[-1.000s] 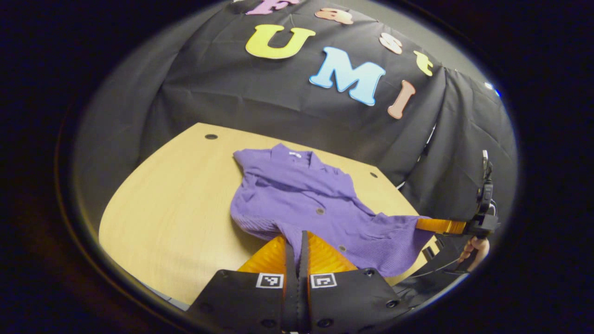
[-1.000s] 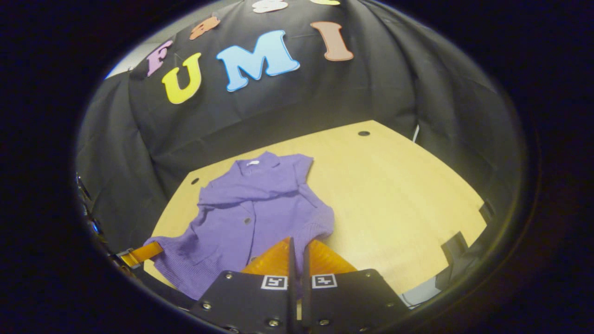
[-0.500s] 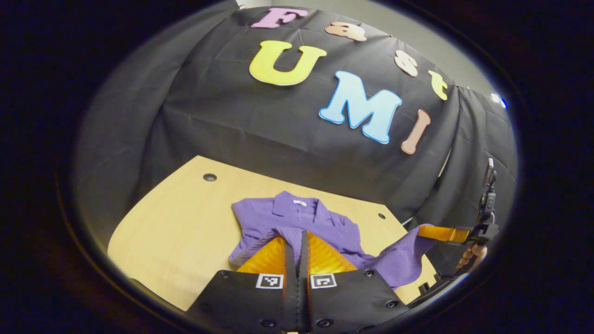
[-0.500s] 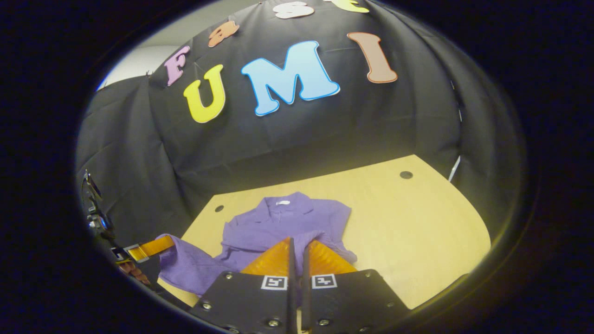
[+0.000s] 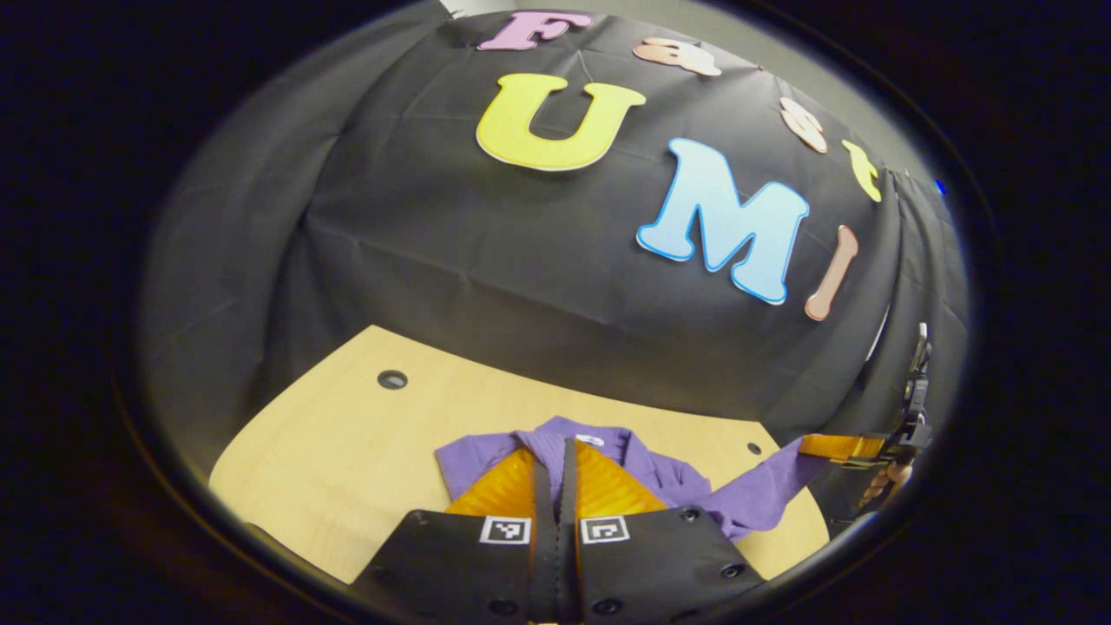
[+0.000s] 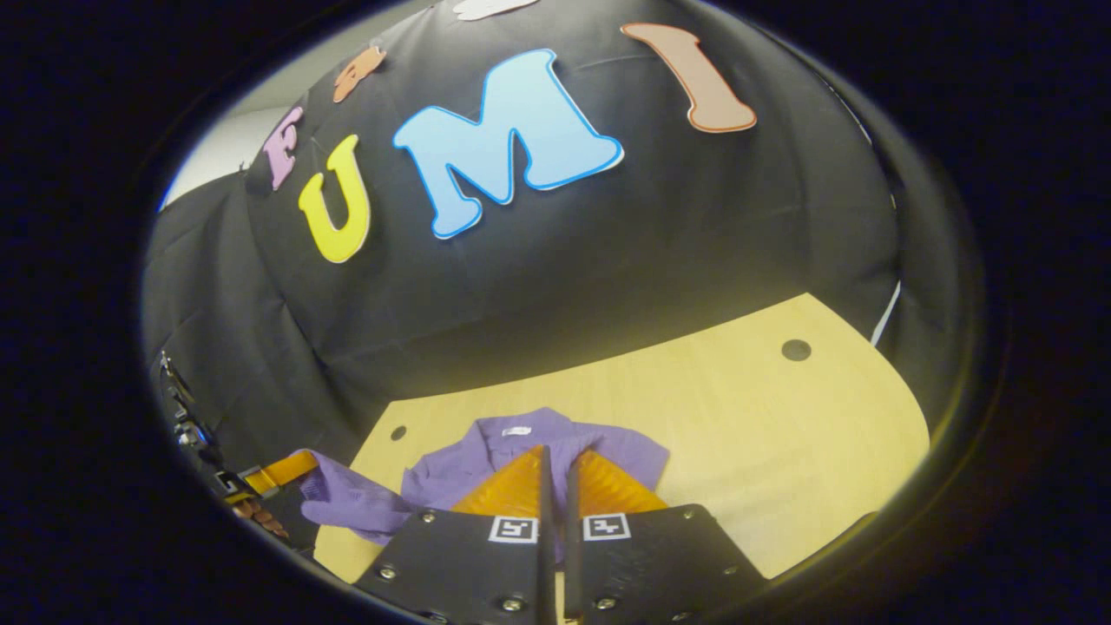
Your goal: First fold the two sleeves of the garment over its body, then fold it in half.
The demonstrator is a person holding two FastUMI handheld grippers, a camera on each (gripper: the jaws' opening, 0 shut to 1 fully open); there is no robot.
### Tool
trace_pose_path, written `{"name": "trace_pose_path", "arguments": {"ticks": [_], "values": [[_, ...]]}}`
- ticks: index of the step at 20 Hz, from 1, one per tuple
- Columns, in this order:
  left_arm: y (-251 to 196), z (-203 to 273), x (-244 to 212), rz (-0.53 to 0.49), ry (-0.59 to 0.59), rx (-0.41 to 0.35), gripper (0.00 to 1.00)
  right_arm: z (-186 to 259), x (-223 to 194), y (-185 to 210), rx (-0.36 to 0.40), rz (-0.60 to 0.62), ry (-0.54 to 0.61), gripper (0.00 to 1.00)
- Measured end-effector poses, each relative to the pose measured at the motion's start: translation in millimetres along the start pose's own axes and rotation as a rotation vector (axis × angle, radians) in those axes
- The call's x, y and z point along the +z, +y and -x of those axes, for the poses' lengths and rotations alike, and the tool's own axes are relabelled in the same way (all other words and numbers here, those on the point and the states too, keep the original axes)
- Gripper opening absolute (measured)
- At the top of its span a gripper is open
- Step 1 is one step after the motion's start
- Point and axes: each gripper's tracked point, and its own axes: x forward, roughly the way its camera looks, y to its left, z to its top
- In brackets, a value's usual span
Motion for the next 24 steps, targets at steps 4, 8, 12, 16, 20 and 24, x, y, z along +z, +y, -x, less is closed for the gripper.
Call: {"name": "trace_pose_path", "arguments": {"ticks": [4, 8, 12, 16, 20, 24], "values": [[6, -52, 5, -0.034, 0.000, 0.027, 0.06, -44, 14, -18, -0.005, -0.022, 0.000, 0.04], [13, -99, 7, -0.061, -0.001, 0.054, 0.06, -88, 18, -32, -0.011, -0.025, 0.000, 0.04], [26, -137, 4, -0.079, -0.018, 0.101, 0.06, -130, 19, -47, -0.036, -0.006, 0.002, 0.04], [45, -169, -10, -0.097, -0.016, 0.156, 0.06, -166, 14, -54, -0.062, 0.019, 0.020, 0.04], [62, -194, -30, -0.116, 0.004, 0.200, 0.06, -189, -3, -69, -0.106, 0.050, 0.050, 0.04], [64, -205, -47, -0.135, 0.036, 0.214, 0.10, -194, -13, -75, -0.135, 0.112, 0.074, 0.02]]}}
